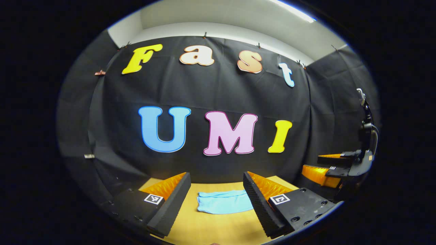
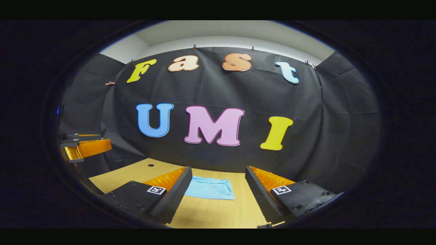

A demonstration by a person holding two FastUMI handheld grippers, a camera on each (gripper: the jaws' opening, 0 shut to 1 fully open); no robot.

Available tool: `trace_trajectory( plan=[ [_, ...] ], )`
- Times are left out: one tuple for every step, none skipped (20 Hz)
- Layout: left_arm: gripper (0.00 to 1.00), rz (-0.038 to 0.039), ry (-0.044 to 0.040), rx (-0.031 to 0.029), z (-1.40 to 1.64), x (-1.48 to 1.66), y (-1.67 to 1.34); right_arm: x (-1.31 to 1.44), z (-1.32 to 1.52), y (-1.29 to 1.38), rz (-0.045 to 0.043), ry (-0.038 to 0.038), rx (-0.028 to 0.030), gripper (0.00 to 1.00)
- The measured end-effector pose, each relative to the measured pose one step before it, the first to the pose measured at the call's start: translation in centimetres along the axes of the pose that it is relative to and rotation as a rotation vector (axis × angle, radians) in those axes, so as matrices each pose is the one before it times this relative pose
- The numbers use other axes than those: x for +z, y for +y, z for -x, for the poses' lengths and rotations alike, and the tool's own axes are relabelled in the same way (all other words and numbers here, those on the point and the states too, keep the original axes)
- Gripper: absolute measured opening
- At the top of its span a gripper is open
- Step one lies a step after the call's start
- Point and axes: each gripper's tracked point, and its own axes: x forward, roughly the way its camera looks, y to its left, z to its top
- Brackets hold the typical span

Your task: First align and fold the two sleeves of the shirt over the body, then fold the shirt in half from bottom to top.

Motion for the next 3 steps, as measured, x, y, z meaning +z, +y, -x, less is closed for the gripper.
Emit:
trace_trajectory(
  plan=[
    [0.98,0.02271,-0.00507,0.00615,1.455,-0.133,0.008,0.29,1.224,0.218,0.01105,-0.00992,0.00274,0.97],
    [0.94,0.01423,-0.0026,0.00644,1.069,-0.287,0.056,0.446,1.083,0.47,0.00991,-0.01005,0.00713,0.97],
    [0.98,0.00794,-0.00098,0.00611,0.842,-0.03,0.124,0.259,0.589,0.455,0.00681,-0.00504,0.01341,0.97]
  ],
)
